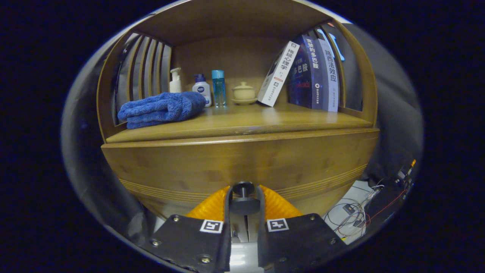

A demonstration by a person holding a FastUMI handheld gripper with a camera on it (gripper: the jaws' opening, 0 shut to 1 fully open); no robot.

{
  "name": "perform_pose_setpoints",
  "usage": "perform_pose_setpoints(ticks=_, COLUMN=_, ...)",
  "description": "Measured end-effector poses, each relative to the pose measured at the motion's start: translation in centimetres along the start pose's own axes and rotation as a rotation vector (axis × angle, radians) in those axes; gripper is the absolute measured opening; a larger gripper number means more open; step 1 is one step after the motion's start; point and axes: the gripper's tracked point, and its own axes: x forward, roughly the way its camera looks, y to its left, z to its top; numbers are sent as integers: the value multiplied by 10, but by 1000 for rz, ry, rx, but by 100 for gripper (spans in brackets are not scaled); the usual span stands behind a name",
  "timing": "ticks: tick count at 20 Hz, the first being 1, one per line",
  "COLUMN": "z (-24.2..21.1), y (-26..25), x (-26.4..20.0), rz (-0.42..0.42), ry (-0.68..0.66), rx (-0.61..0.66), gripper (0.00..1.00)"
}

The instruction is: Pull open the drawer, take out the items inside it, and place them on the countertop above the cabinet.

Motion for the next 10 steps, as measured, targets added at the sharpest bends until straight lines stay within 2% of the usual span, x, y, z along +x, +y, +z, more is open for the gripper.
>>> perform_pose_setpoints(ticks=10, z=-24, y=-7, x=-75, rz=-44, ry=-21, rx=5, gripper=28)
